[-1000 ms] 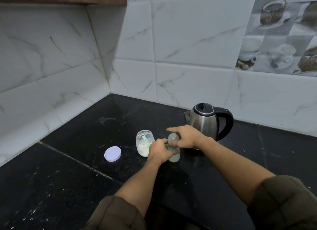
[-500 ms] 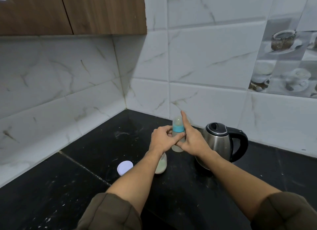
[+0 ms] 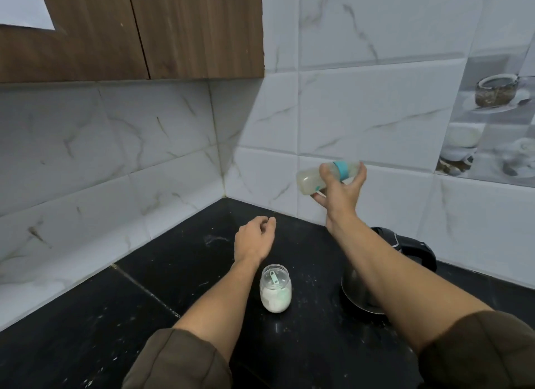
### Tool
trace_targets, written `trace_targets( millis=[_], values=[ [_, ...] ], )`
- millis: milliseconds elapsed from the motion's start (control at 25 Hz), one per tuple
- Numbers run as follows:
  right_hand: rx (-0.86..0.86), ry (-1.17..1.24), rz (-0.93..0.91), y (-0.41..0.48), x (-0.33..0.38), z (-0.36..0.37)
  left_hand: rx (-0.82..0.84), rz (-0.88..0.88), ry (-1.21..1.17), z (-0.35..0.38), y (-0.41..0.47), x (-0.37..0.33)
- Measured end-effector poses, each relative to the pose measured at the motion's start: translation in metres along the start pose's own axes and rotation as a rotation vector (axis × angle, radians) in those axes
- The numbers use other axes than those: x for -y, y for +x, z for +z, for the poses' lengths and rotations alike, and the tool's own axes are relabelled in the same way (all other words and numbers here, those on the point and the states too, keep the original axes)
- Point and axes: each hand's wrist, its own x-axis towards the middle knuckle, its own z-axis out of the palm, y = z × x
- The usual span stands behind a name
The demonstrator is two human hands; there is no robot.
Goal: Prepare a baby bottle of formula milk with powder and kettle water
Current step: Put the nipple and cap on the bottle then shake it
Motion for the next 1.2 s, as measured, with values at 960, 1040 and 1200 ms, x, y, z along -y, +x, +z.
trace_targets(
  millis=[960,1040,1200],
  values=[
    [0.513,-0.233,0.133,0.013,0.038,0.041,0.102,0.081,0.262,0.023,0.039,-0.010],
    [0.626,-0.316,0.096,0.010,0.032,0.036,0.104,0.078,0.266,0.022,0.041,-0.010],
    [0.234,0.126,0.100,0.025,0.037,0.040,0.084,0.066,0.275,0.017,0.044,-0.002]
  ],
)
